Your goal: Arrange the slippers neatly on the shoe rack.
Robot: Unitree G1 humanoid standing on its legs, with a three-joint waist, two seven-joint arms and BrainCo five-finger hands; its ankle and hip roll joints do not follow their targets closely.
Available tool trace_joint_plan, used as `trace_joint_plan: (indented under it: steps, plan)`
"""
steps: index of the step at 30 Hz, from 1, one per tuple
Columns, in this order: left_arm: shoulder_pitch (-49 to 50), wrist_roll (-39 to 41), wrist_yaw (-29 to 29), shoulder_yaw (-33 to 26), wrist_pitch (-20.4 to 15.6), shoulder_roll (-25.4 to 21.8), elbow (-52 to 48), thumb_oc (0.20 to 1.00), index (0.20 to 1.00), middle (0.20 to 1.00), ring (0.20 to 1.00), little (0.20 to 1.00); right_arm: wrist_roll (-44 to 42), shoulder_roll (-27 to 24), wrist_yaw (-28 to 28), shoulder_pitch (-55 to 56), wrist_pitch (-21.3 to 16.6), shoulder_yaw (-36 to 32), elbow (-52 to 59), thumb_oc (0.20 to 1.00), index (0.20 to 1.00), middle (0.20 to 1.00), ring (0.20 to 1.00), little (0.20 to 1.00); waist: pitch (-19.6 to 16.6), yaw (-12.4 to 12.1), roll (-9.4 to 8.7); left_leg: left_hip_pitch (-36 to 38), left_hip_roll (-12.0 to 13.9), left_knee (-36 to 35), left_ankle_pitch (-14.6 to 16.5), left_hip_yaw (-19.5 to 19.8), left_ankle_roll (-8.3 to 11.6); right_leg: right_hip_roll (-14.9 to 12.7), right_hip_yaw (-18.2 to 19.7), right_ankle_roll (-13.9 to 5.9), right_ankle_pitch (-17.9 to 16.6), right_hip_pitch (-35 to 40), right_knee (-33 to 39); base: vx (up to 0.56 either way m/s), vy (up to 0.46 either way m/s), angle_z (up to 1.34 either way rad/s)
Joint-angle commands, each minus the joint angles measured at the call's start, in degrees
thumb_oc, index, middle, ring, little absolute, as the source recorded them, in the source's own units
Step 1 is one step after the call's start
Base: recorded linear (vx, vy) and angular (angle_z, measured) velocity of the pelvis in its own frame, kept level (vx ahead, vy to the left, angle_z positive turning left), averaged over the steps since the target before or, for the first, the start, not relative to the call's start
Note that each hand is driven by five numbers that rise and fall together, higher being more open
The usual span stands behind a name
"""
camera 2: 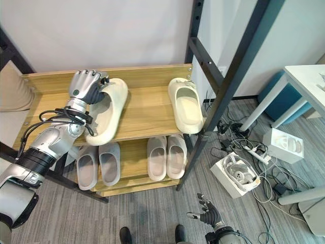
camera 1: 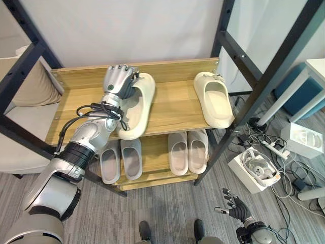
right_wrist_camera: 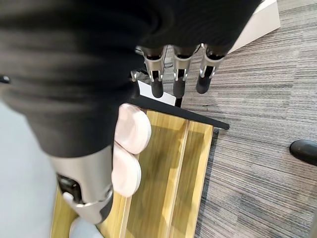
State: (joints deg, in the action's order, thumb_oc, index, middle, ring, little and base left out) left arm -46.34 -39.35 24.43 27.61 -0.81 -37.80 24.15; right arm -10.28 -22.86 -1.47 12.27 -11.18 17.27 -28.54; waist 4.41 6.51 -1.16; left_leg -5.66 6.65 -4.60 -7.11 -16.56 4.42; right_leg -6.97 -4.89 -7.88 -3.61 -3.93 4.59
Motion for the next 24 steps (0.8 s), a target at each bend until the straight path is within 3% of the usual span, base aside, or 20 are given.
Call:
trace_joint_plan:
  steps: [1, 7, 13, 14, 15, 21, 24]
  plan:
    - [-12.0, 0.0, 1.6, 0.0, 0.0, 1.7, 6.5, 0.200, 0.200, 0.200, 0.200, 0.200, -1.9, -0.8, -1.7, -0.5, -2.0, -0.8, 4.8, 1.000, 1.000, 1.000, 1.000, 1.000, 0.0, 0.0, -0.68, 4.6, -1.1, -0.4, 5.4, 1.4, 1.74, -0.6, -3.6, -3.65, -0.9, -0.2, 0.0, -0.02, -0.065, -0.06]
    - [-15.3, 0.4, 1.3, 2.4, 0.7, 4.5, 10.6, 0.200, 0.200, 0.200, 0.200, 0.200, -2.2, -1.3, -2.2, 0.1, -2.1, -1.0, 5.7, 1.000, 1.000, 1.000, 1.000, 1.000, 0.1, 1.2, -0.03, 4.8, -0.7, -0.4, 5.1, 0.7, 1.99, -0.2, -2.9, -3.58, -0.9, -0.4, 0.0, -0.01, -0.056, -0.13]
    - [-21.1, 2.6, 1.6, 6.1, 2.1, 8.3, 21.0, 0.200, 0.200, 0.200, 0.200, 0.200, -3.1, -2.0, -2.7, 1.8, -2.4, -0.9, 5.6, 1.000, 1.000, 1.000, 1.000, 1.000, -0.2, 3.2, 0.91, 5.3, 0.5, -0.4, 4.5, -0.3, 2.65, 0.8, -2.4, -3.08, -0.8, -0.6, -0.2, 0.01, -0.071, -0.06]
    - [-21.1, 2.6, 1.6, 6.1, 2.1, 8.3, 21.1, 0.636, 0.636, 0.636, 0.636, 0.636, -3.1, -2.0, -2.7, 1.8, -2.4, -0.9, 5.6, 1.000, 1.000, 1.000, 1.000, 1.000, -0.2, 3.2, 0.91, 5.3, 0.5, -0.4, 4.5, -0.3, 2.66, 0.8, -2.4, -3.07, -0.7, -0.6, -0.2, 0.02, -0.041, 0.00]
    - [-21.5, 2.3, 1.0, 6.6, 2.4, 9.1, 22.1, 1.000, 1.000, 1.000, 1.000, 1.000, -3.0, -2.0, -2.9, 1.8, -2.4, -0.9, 5.3, 1.000, 1.000, 1.000, 1.000, 1.000, -0.4, 3.2, 1.05, 5.4, 0.6, -0.4, 4.5, -0.2, 2.72, 0.8, -2.5, -2.99, -0.6, -0.3, -0.3, 0.00, 0.000, 0.00]
    - [-21.4, 2.4, 0.2, 6.2, 2.7, 9.1, 21.5, 1.000, 1.000, 1.000, 1.000, 1.000, -2.7, -1.6, -3.0, 1.7, -2.3, -1.1, 4.6, 1.000, 1.000, 1.000, 1.000, 1.000, -0.8, 2.5, 1.28, 5.6, 0.7, -0.4, 4.3, 0.7, 2.81, 0.9, -3.6, -2.74, -0.1, 0.5, -0.4, 0.00, -0.013, 0.02]
    - [-17.6, 4.8, 1.6, 1.8, 2.3, 8.6, 15.9, 1.000, 1.000, 1.000, 1.000, 1.000, -2.5, -0.6, -3.3, 1.6, -2.1, -1.1, 3.8, 1.000, 1.000, 1.000, 1.000, 1.000, -0.9, 1.4, 1.19, 5.7, 0.6, -0.4, 4.2, 1.6, 2.92, 0.8, -4.7, -2.44, 0.2, 1.4, -0.3, 0.00, -0.021, 0.06]
